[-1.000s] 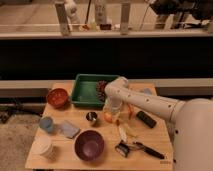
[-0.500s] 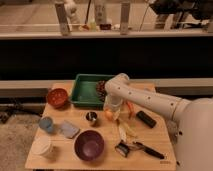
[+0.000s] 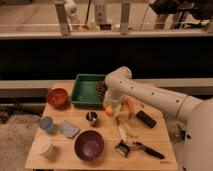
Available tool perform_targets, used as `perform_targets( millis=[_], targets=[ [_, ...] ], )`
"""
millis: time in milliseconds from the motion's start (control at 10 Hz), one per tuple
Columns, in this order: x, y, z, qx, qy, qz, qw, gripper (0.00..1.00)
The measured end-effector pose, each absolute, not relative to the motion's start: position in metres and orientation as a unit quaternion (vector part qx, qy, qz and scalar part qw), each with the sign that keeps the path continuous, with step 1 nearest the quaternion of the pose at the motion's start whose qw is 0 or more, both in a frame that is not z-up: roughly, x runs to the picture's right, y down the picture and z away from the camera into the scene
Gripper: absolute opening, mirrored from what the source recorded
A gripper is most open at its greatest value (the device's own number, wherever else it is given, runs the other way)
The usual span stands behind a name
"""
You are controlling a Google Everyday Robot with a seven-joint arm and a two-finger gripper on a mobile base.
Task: Place apple in tray
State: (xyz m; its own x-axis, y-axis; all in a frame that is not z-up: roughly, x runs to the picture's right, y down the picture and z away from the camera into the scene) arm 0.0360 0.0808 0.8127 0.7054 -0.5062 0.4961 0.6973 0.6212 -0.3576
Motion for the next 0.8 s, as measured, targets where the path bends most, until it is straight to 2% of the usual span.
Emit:
perform_targets(
  millis=[200, 500, 800],
  targets=[
    [0.030, 0.032, 0.786, -0.255, -0.169, -0.345, 0.887, 0.00],
    [0.016, -0.029, 0.775, -0.232, -0.166, -0.352, 0.892, 0.00],
    [0.009, -0.044, 0.780, -0.221, -0.166, -0.352, 0.894, 0.00]
  ],
)
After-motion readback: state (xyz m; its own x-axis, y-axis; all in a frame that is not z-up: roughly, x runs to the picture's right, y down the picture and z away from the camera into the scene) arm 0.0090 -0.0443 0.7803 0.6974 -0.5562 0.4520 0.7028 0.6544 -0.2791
